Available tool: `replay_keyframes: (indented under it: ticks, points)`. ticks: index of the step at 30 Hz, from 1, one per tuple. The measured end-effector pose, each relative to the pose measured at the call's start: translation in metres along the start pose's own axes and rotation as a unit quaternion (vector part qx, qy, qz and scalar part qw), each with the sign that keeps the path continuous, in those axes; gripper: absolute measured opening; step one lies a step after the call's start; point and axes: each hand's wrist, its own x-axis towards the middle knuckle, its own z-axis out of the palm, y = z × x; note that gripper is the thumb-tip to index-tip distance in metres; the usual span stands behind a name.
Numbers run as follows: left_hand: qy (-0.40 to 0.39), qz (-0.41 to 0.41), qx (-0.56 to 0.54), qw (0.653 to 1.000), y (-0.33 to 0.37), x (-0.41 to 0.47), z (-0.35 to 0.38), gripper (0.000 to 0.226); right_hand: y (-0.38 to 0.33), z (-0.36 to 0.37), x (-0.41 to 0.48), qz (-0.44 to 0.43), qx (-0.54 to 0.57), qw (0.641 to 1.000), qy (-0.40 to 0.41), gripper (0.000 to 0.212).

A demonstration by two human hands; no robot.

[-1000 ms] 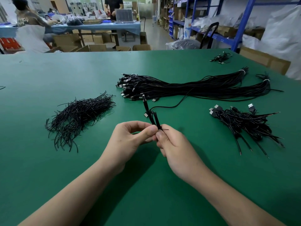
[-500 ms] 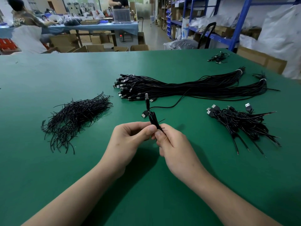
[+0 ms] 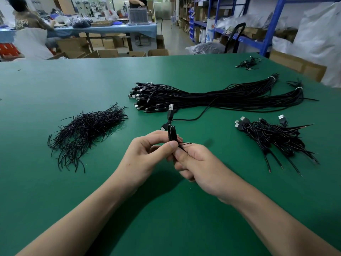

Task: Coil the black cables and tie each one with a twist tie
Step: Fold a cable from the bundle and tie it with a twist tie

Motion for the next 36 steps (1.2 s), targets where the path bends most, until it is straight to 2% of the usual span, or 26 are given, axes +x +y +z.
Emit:
replay_keyframes:
  ticks: [6,9,12,15,19,25,32,36]
  points:
    - [0.026,-0.015,-0.007,1.0,-0.002,0.0,0.004,0.017,-0.005,0.0,-0.001,0.039,0.085,0.995,-0.041,0.019]
    - [0.023,-0.021,-0.007,0.999,-0.003,0.0,0.003,0.022,-0.005,-0.001,-0.002,0.03,0.109,0.993,-0.046,0.018]
    - [0.039,-0.019,-0.005,0.999,-0.004,0.001,0.002,0.025,-0.004,-0.004,-0.002,-0.007,0.003,1.0,0.012,0.022]
    - [0.064,-0.025,0.012,0.998,-0.004,0.003,0.0,0.023,0.004,-0.007,0.0,-0.078,-0.163,0.973,0.141,0.008]
    - [0.053,-0.04,0.029,0.997,-0.005,0.002,0.0,0.024,0.009,-0.008,0.002,-0.135,-0.205,0.948,0.203,0.003]
    - [0.002,-0.062,0.029,0.998,-0.007,0.001,0.0,0.023,0.009,-0.012,0.001,-0.181,-0.321,0.913,0.177,0.003]
    - [-0.058,-0.094,-0.053,0.992,-0.002,0.0,-0.003,0.021,0.0,-0.015,-0.001,-0.161,-0.229,0.952,0.125,0.014]
    - [-0.091,-0.111,-0.072,0.987,0.0,0.0,-0.009,0.019,-0.001,-0.019,-0.001,-0.143,-0.222,0.957,0.118,0.015]
